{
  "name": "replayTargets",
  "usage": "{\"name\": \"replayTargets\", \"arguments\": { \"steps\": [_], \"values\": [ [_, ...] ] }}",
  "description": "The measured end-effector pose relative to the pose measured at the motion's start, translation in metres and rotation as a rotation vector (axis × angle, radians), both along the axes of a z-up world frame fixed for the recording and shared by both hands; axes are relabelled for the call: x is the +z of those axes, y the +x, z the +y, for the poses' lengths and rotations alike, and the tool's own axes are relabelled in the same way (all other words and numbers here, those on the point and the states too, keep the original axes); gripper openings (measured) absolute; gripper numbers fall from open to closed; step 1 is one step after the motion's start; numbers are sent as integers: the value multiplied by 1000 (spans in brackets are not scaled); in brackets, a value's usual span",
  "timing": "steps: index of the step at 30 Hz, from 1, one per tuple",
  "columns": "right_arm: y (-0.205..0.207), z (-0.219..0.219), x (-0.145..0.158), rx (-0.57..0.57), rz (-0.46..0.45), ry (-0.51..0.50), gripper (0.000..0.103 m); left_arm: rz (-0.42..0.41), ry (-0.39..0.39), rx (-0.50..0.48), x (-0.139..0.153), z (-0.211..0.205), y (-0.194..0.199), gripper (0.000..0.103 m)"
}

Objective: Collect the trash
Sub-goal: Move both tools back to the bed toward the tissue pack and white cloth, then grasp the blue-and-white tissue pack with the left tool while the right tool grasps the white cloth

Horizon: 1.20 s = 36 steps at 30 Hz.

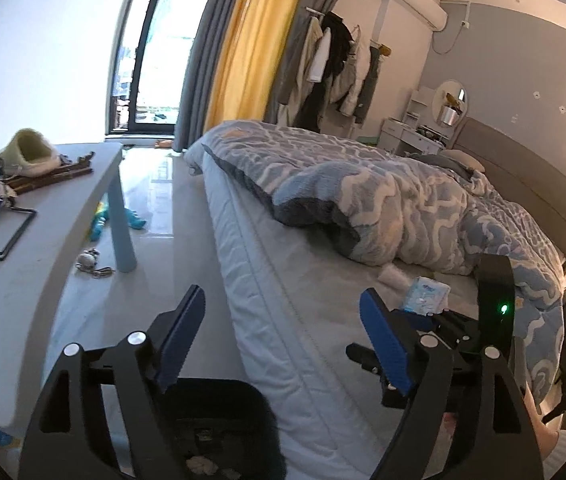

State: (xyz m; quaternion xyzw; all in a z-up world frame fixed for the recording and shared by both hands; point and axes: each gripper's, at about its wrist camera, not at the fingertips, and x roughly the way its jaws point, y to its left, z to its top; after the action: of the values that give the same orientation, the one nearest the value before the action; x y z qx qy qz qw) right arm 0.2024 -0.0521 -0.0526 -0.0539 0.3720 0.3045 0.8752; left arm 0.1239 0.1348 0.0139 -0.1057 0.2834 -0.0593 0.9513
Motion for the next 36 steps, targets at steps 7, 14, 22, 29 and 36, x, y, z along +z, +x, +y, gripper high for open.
{"name": "replayTargets", "arguments": {
  "steps": [7,14,22,29,36],
  "values": [
    [12,-35,10,-70,-30,0,86,-6,1,-68,-5,-27,16,87],
    [25,-76,13,-151,-48,2,87,-8,-3,-106,-11,-45,34,88],
    [35,-124,20,-235,-72,21,87,22,-12,-155,-25,-69,57,89],
    [45,-167,18,-292,-77,14,88,37,-17,-258,-39,-103,78,93],
    [56,-193,8,-293,-37,9,88,85,-51,-342,-54,-132,100,94]
  ]
}}
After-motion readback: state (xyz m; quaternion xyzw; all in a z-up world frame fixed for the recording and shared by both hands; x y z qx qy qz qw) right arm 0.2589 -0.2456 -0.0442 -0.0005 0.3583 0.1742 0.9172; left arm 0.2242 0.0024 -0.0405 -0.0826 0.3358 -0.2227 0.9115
